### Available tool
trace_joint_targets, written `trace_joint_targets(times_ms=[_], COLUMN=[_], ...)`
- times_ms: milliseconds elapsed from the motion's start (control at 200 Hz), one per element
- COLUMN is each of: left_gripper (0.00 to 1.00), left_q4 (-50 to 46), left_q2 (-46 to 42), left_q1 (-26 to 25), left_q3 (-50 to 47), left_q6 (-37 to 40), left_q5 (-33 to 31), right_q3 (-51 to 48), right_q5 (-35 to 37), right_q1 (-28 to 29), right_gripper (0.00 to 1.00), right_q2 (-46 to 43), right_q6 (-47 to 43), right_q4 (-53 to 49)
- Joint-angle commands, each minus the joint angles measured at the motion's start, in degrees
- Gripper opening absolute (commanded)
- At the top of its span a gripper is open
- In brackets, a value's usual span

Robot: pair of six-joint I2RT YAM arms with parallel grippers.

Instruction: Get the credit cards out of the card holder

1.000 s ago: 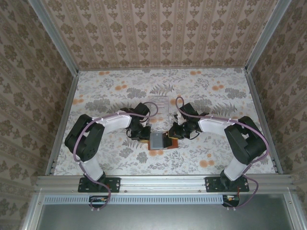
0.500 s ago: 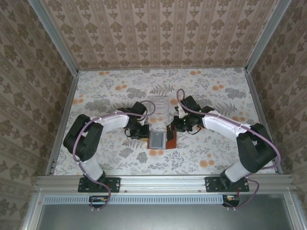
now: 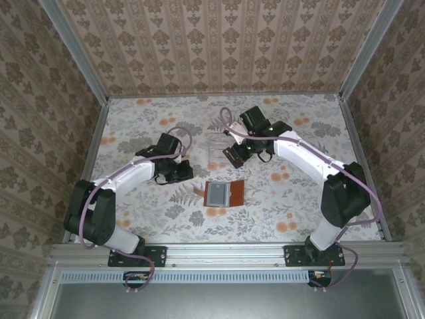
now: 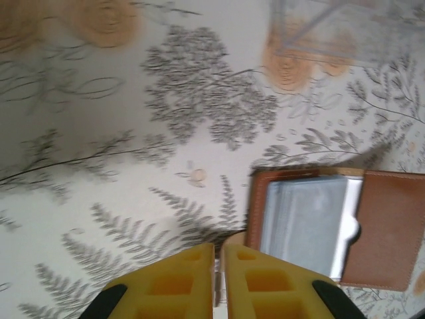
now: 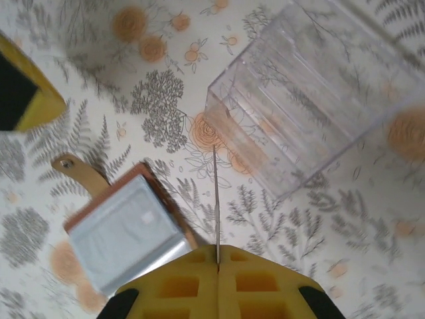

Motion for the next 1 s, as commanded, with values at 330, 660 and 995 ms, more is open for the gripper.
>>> trace_joint_targets(times_ms=[330, 660, 995], left_gripper=[0.16, 0.17, 0.17], left_q4=[0.7, 0.9, 1.3], left_q2=[-5.9, -6.8, -5.7], left_q1=[7.5, 9.5, 11.1], left_q3=[-5.2, -6.5, -7.2], left_q6=[2.4, 2.9, 3.5], left_q5=[-0.1, 0.8, 1.6], right_q3=[27.8, 53.5, 59.6], right_q5=[0.0, 0.4, 0.4], right_q1=[0.3, 1.1, 1.4], right_gripper=[0.00, 0.00, 0.00], right_q2=[19.0, 36.3, 43.6], right_q6=[-36.3, -40.0, -39.6], right_q4=[-21.0, -38.3, -39.0])
